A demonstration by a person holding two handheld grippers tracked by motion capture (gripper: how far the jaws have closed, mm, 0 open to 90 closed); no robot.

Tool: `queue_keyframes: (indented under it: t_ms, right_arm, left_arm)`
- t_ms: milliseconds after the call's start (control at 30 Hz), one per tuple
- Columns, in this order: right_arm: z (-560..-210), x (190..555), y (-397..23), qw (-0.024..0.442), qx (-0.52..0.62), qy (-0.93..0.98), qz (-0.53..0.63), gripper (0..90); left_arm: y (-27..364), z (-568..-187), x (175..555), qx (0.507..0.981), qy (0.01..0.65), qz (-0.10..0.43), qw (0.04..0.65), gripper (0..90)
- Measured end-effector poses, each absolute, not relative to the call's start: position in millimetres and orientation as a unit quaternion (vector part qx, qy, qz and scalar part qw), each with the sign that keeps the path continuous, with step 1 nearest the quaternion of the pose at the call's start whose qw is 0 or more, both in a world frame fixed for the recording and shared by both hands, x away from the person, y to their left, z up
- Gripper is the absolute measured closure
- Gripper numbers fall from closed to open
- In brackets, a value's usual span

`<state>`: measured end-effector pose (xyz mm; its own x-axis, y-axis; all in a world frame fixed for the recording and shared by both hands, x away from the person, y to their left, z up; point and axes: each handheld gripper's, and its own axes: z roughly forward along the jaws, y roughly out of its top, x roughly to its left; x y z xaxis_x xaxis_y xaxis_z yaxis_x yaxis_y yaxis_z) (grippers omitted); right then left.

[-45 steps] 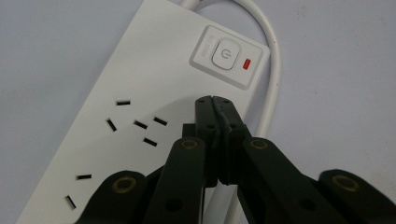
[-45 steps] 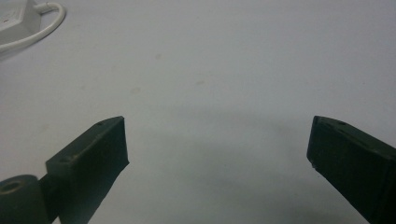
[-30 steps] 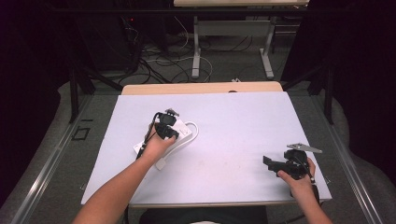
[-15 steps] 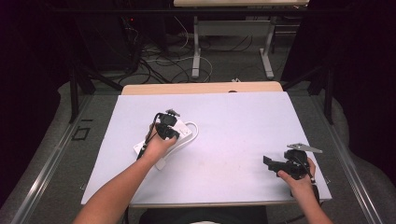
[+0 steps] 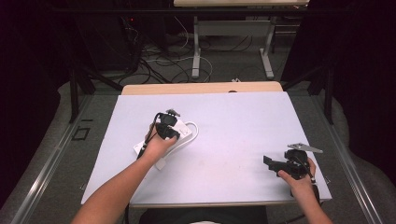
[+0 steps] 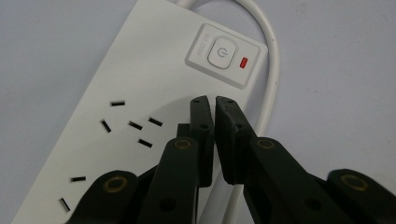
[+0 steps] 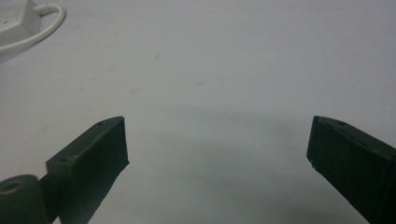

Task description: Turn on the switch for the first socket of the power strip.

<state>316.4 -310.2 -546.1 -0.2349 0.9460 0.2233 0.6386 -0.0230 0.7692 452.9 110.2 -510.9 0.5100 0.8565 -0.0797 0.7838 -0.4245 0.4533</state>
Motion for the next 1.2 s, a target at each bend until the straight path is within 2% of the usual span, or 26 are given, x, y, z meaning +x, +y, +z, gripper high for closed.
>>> queue_keyframes:
  t_ms: [533, 867, 1200]
  right_arm:
    - [-546.1, 316.1, -310.2, 0.186, 0.591, 0.671, 0.407, 4.5]
    - [-546.1, 315.9, -311.5, 0.187, 0.591, 0.670, 0.408, 4.6]
    - [-546.4, 315.2, -312.0, 0.185, 0.594, 0.668, 0.408, 4.6]
  left_arm:
    - [112.3, -502.9, 454.1, 0.836, 0.490, 0.080, 0.234, 62.5]
    - [112.9, -498.0, 452.7, 0.831, 0.486, 0.112, 0.247, 47.2]
    - [112.9, -488.3, 448.4, 0.835, 0.464, 0.136, 0.263, 36.7]
